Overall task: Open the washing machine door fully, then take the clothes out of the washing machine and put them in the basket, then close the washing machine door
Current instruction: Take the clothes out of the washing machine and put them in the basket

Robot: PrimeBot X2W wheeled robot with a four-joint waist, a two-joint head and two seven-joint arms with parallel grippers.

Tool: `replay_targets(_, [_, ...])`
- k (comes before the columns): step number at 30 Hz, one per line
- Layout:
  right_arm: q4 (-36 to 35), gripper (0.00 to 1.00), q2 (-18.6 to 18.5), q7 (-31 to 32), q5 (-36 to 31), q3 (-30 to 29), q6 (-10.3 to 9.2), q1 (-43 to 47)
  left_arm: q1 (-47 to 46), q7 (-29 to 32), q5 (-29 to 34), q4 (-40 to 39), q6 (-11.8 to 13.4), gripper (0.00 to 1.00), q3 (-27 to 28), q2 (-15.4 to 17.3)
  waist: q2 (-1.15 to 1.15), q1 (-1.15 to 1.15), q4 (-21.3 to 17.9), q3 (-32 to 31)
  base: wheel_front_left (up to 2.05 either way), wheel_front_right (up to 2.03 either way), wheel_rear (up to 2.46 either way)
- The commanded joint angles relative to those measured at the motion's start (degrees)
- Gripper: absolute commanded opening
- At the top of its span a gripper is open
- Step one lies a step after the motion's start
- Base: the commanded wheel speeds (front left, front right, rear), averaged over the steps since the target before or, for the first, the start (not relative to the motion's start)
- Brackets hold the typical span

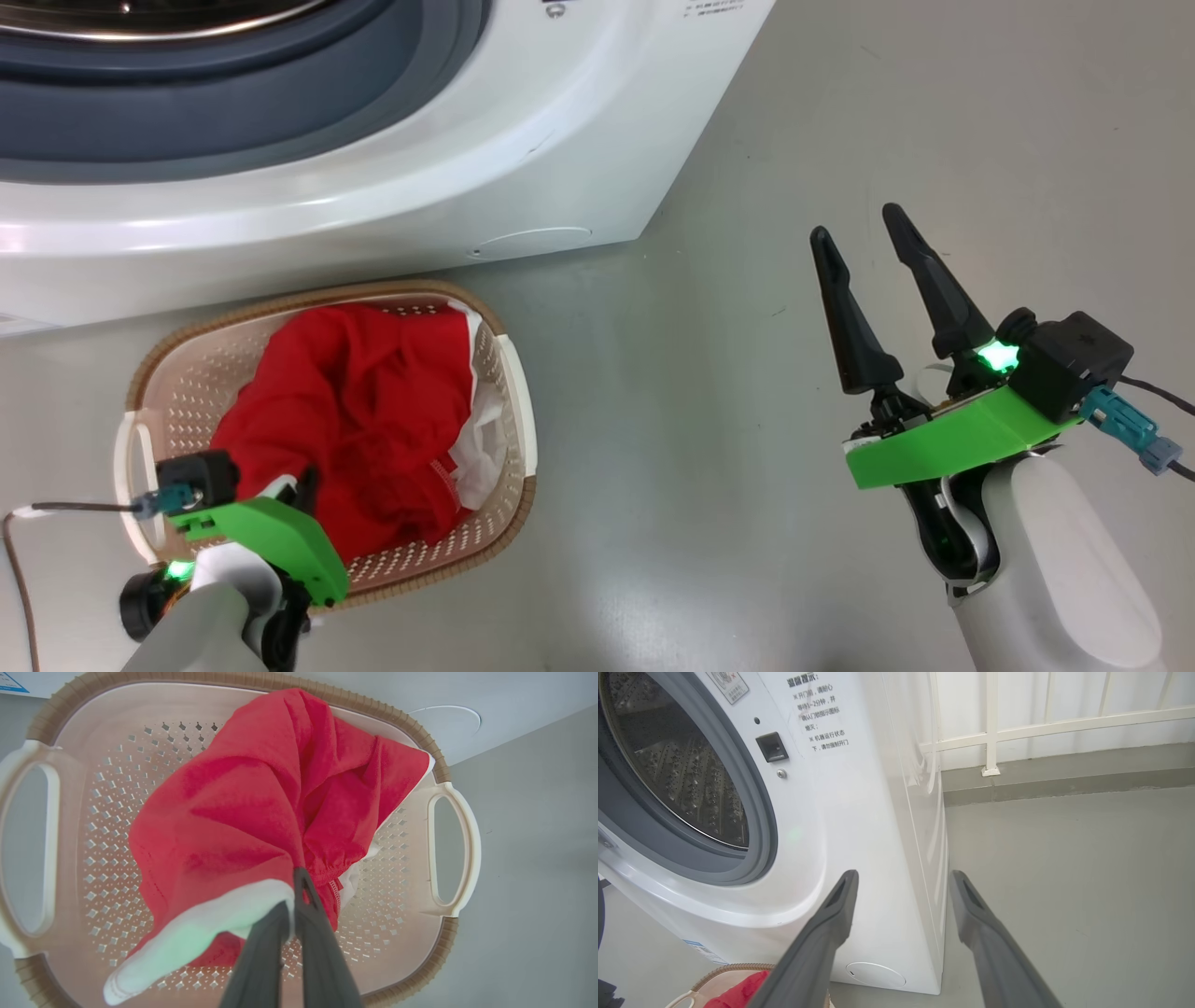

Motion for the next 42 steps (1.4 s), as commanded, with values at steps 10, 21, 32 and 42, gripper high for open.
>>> replay_targets(10, [-0.97, 1.0, 0.32, -0.27, 0.07, 1.02, 0.09, -0.13, -1.41, -1.48, -3.6, -0.27, -0.18, 0.68, -2.88, 1.83, 0.0, 0.0, 0.24, 0.23, 0.0, 0.0, 0.0])
replay_targets(21, [-0.92, 1.0, 0.57, -0.27, 0.08, 0.75, 0.09, 0.3, -1.82, -4.91, -4.72, -3.16, -0.18, 1.0, -6.76, 4.25, 0.0, 0.0, 0.45, -0.38, 0.0, 0.0, 0.0])
replay_targets(32, [-0.78, 1.0, 0.44, -0.27, -0.07, 0.1, 0.09, 1.48, 1.79, -6.39, -4.5, -10.82, -0.18, 1.0, -6.63, 8.9, 0.0, 0.0, 1.75, -2.32, 0.0, 0.0, 0.0])
replay_targets(42, [-0.14, 1.0, -0.41, -0.27, 0.27, 0.43, 0.09, 2.19, 6.25, -6.41, 0.36, -18.99, 0.25, 1.0, -2.1, 10.23, 0.0, 0.0, 3.02, -4.92, 0.0, 0.0, 0.0])
